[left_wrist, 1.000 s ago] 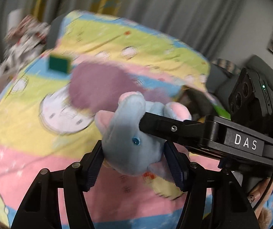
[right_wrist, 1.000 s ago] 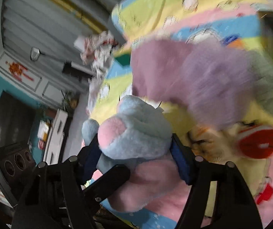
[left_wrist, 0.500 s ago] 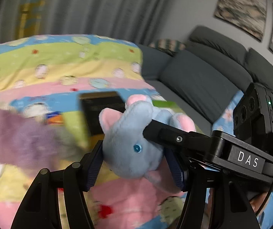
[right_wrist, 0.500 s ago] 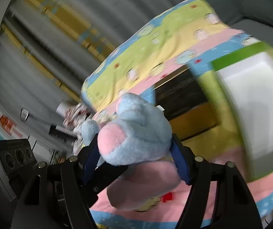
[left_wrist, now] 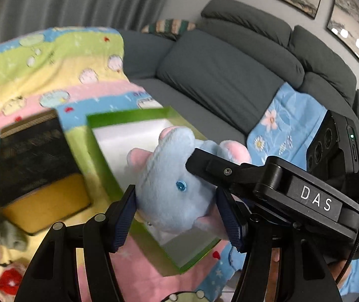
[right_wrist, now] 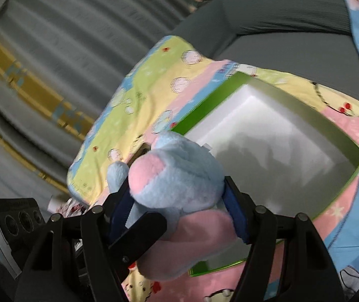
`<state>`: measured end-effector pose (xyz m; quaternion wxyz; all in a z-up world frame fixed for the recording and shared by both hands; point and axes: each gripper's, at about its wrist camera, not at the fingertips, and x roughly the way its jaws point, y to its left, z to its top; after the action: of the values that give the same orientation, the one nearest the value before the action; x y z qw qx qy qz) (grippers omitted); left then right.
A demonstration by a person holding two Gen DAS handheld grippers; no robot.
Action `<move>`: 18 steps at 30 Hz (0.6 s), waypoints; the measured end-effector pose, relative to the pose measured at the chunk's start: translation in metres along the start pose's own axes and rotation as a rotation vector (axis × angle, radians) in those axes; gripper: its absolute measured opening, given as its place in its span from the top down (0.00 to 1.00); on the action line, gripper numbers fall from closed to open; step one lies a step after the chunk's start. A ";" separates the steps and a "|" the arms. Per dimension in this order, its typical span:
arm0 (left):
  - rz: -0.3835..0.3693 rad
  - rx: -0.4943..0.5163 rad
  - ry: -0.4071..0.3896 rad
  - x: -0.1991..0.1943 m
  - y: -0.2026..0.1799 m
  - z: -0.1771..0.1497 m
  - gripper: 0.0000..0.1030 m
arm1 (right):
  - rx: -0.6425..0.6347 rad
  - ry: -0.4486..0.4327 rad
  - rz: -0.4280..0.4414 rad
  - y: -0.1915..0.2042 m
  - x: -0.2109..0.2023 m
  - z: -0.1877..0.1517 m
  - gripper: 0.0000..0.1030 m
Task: Organize soft objects
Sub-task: 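Carry the elephant into the green-rimmed white box and open the right gripper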
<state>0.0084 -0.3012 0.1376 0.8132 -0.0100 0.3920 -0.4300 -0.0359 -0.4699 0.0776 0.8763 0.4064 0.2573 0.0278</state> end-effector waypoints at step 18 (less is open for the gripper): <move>0.012 -0.050 0.013 -0.022 0.002 -0.014 0.16 | -0.041 -0.083 -0.167 0.007 -0.028 -0.011 0.02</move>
<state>-0.0059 -0.2795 0.1414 0.8126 -0.0251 0.4082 -0.4152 -0.0641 -0.4644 0.0891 0.8935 0.3665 0.2532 -0.0569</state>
